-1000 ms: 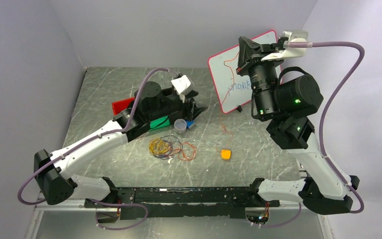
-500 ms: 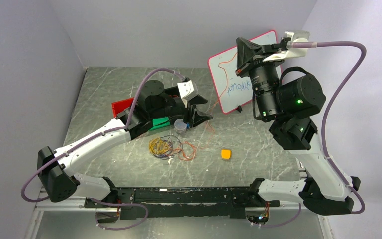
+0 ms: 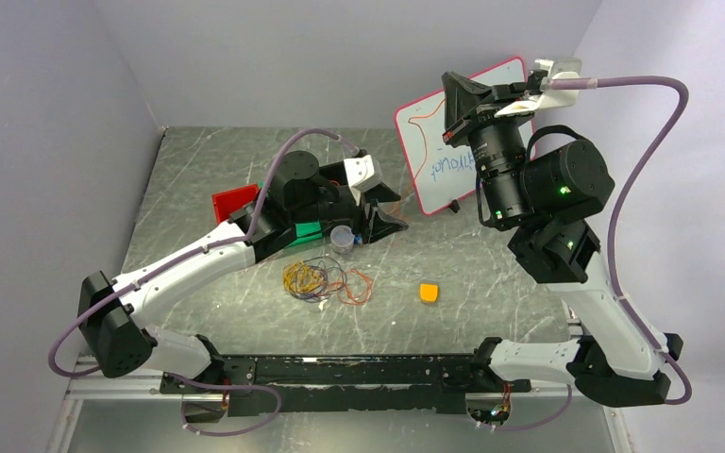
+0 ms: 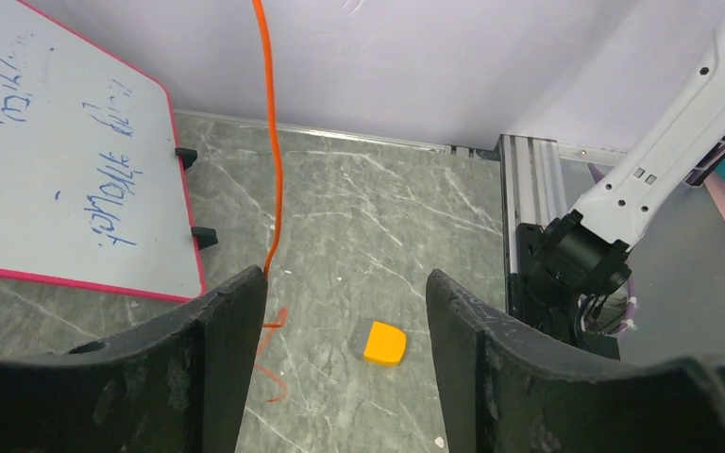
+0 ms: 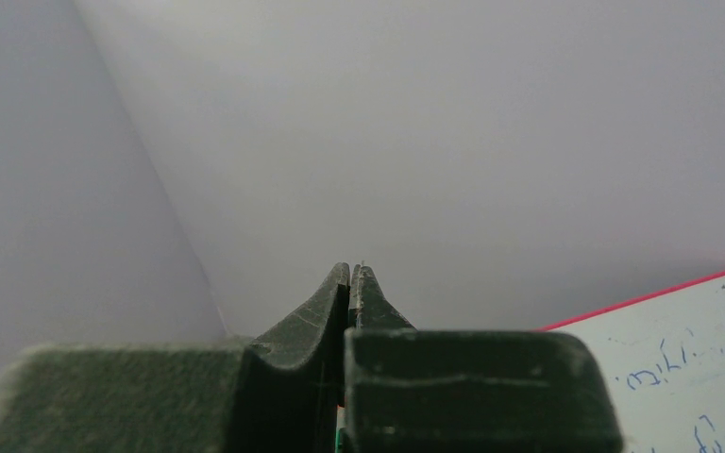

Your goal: Untangle the cables

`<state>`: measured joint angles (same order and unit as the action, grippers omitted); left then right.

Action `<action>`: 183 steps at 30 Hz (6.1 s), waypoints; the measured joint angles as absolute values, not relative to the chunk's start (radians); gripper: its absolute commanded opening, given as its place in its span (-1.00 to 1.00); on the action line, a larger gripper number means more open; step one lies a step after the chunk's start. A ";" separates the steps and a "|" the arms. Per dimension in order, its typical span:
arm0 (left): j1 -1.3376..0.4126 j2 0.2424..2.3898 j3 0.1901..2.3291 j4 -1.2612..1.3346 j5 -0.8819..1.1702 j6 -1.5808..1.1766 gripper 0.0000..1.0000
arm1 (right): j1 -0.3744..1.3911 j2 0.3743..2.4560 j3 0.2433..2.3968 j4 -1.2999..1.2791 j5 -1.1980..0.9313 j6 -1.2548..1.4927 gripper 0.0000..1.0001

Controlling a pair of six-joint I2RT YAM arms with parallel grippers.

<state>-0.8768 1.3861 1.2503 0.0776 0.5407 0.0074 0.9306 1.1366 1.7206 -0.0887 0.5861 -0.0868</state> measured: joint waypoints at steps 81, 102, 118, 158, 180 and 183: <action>-0.477 1.629 1.778 -0.396 0.500 0.026 -0.86 | 0.925 1.043 0.945 -0.086 0.479 0.289 -0.07; -0.473 1.725 1.755 -0.337 0.472 0.057 -0.86 | 0.924 1.000 0.896 -0.089 0.492 0.339 -0.06; -0.469 1.732 1.622 -0.299 0.448 0.074 -0.86 | 0.924 1.010 0.895 -0.089 0.509 0.337 -0.05; -0.467 2.022 1.558 -0.254 0.265 -0.002 -0.86 | 0.924 0.965 0.837 -0.126 0.554 0.355 -0.04; -0.466 2.243 1.716 -0.294 0.153 -0.065 -0.86 | 0.924 0.925 0.833 -0.181 0.576 0.377 -0.03; -0.466 2.253 1.727 -0.304 0.152 -0.065 -0.85 | 0.924 0.935 0.833 -0.181 0.574 0.379 -0.03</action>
